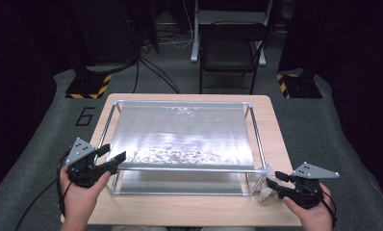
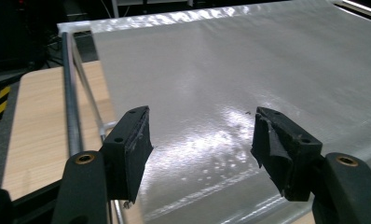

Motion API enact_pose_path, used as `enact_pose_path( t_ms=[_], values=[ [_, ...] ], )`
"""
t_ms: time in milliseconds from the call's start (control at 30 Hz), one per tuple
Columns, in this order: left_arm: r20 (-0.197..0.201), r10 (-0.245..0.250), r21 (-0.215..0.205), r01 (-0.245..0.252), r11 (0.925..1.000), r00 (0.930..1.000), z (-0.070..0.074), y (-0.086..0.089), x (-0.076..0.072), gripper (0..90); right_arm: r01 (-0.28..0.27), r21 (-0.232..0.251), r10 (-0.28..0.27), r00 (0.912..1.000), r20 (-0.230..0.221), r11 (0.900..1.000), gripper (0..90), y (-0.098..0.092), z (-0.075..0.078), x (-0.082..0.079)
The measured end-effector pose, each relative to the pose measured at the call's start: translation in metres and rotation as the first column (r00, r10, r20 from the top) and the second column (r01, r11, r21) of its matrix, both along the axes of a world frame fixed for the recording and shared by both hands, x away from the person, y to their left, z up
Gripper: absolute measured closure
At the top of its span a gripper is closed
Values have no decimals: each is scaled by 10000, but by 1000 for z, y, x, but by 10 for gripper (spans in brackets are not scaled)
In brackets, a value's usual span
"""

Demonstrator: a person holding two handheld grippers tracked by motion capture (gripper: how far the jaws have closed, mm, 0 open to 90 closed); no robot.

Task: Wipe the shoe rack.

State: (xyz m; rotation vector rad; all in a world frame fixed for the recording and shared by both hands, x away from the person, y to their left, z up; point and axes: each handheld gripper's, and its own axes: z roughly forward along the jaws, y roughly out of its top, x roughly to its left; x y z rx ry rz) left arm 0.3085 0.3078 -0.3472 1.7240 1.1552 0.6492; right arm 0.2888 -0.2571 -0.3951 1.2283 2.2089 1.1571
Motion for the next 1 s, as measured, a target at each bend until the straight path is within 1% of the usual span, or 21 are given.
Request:
enact_pose_path(
  t_ms=[133, 167, 267, 367, 433, 467, 600, 633, 700, 733, 767, 800, 833, 867, 900, 933, 967, 1000],
  values=[
    [24, 210, -36, -210, 9998, 9998, 2, 12, 1, 369, -63, 81, 63, 10000, 47, 9999, 525, 0, 4, -2],
    [10, 205, 16, -205, 9998, 9998, 2, 15, 2, 369, -187, 44, 187, 9998, 94, 9998, 524, 0, 5, -2],
    [8, 240, 132, -240, 9996, 9997, 2, 20, 4, 371, -264, 106, 264, 9996, 73, 9996, 525, 1, 7, -4],
    [-38, 380, 166, -379, 9991, 9993, -1, 26, 8, 374, -361, 131, 360, 9993, 115, 9993, 525, 1, 8, -4],
    [-100, 481, 104, -480, 9988, 9988, -4, 29, 9, 381, -399, 116, 397, 9991, 115, 9991, 525, 2, 8, -4],
    [-172, 557, 67, -556, 9984, 9983, -7, 32, 11, 383, -431, 188, 428, 9990, 147, 9989, 524, 3, 9, -3],
    [-231, 653, 27, -652, 9979, 9976, -10, 37, 13, 389, -458, 234, 455, 9989, 126, 9987, 524, 6, 9, -2],
    [-326, 680, 89, -677, 9977, 9972, -12, 38, 13, 396, -516, 193, 514, 9986, 106, 9985, 527, 8, 10, -1],
    [-372, 729, 131, -724, 9973, 9966, -13, 40, 14, 406, -563, 188, 560, 9983, 174, 9982, 530, 8, 10, 0],
    [-429, 746, 129, -741, 9972, 9963, -14, 41, 14, 419, -676, 110, 674, 9976, 140, 9977, 536, 8, 10, 0],
    [-459, 769, 129, -764, 9970, 9960, -15, 42, 15, 443, -634, 250, 630, 9979, 172, 9977, 570, 11, 11, 1],
    [-459, 769, 129, -764, 9970, 9960, -15, 42, 15, 462, -555, 264, 548, 9982, 255, 9981, 582, 13, 12, 2],
    [-532, 810, 122, -805, 9967, 9953, -17, 43, 15, 479, -756, 236, 751, 9969, 240, 9969, 610, 12, 13, 2],
    [-532, 810, 122, -805, 9967, 9953, -17, 43, 15, 496, -695, 285, 686, 9972, 309, 9972, 630, 13, 13, 2],
    [-606, 813, 70, -810, 9967, 9949, -18, 44, 16, 515, -731, 292, 722, 9969, 296, 9969, 640, 15, 14, 3],
    [-690, 801, 31, -800, 9968, 9944, -19, 45, 16, 515, -731, 292, 722, 9969, 296, 9969, 640, 15, 14, 3],
    [-668, 842, -16, -845, 9964, 9942, -20, 45, 16, 532, -736, 259, 727, 9968, 324, 9970, 656, 16, 14, 3],
    [-728, 796, 12, -797, 9968, 9942, -21, 46, 16, 548, -825, 235, 817, 9960, 366, 9963, 680, 16, 14, 5]
  ],
)
